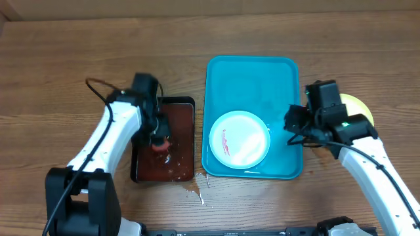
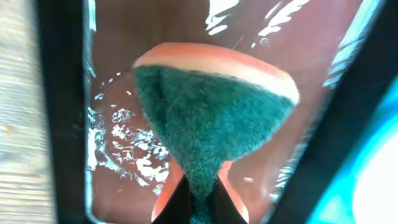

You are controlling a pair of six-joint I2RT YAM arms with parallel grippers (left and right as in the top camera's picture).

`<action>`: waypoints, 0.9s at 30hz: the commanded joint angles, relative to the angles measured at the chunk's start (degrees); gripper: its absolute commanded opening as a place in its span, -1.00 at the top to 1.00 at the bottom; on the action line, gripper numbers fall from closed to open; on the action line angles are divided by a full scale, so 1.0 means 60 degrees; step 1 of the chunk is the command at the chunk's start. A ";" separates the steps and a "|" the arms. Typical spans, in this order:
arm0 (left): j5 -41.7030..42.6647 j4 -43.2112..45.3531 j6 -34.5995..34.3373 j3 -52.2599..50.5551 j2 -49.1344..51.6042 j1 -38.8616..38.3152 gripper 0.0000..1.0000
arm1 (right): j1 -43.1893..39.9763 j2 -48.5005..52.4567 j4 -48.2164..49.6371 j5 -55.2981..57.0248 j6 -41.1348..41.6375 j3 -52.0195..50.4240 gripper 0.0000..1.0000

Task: Clean dirty plates on tray and stack at the side
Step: 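Grasp the sponge from the black tray with the left gripper and lift it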

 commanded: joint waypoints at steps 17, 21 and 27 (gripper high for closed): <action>-0.0390 -0.1093 0.0481 0.1800 -0.0095 -0.0022 0.92 | -0.0259 0.1319 0.0667 -0.2535 -0.1723 -0.0481 -0.07; -0.0390 -0.1093 0.0481 0.1800 -0.0095 -0.0022 0.92 | -0.0259 0.1486 0.0670 -0.2073 -0.1650 -0.0492 -0.04; -0.0386 -0.1144 0.0481 0.1800 -0.0098 -0.0022 0.91 | -0.0164 0.1989 0.0729 -0.1978 -0.1650 -0.0528 -0.03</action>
